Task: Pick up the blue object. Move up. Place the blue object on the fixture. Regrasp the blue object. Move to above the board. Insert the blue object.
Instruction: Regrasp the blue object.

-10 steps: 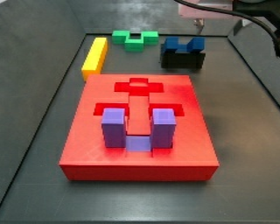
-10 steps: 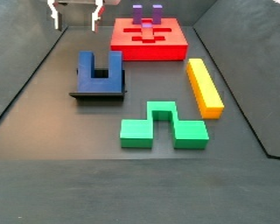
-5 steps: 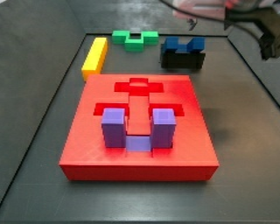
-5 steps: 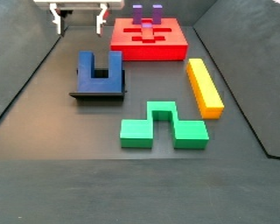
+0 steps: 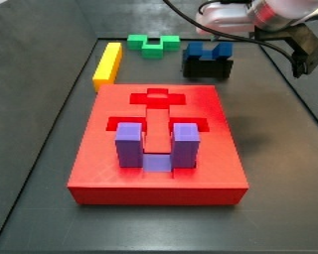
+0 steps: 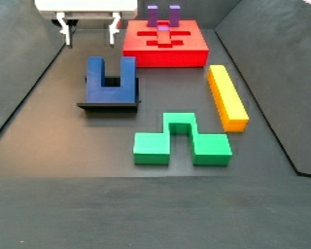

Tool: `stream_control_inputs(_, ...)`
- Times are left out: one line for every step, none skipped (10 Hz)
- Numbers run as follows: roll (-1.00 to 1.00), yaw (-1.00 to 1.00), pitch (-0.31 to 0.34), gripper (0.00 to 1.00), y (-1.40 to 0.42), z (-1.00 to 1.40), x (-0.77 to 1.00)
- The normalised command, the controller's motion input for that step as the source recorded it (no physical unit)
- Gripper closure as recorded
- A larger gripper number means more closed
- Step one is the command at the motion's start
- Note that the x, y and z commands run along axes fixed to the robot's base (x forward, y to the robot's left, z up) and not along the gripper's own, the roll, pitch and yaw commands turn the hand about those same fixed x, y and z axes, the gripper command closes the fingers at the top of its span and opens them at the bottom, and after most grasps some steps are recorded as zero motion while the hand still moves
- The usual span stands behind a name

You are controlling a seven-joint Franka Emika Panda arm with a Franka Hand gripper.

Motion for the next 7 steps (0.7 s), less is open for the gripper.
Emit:
stream_control_inputs(0.03, 0.23, 0.0, 0.0, 0.0, -0.28, 0.16)
stream_control_inputs(0.0, 0.13, -0.037, 0.0, 0.0, -0.24, 0.02)
stream_control_inputs(-0.06, 0.08, -0.091, 0.0, 0.0, -0.27, 0.01)
stream_control_inputs(-0.03, 0.05, -0.083, 0.0, 0.0, -0.27, 0.06)
stream_control_inputs(-0.07, 0.04, -0.1, 0.0, 0.0, -0.3, 0.08)
stream_control_inputs(-0.62, 0.0, -0.243, 0.0, 0.1, -0.01, 0.0)
stream_control_inputs(-0.69, 0.0, -0.243, 0.0, 0.12, 0.0, 0.0)
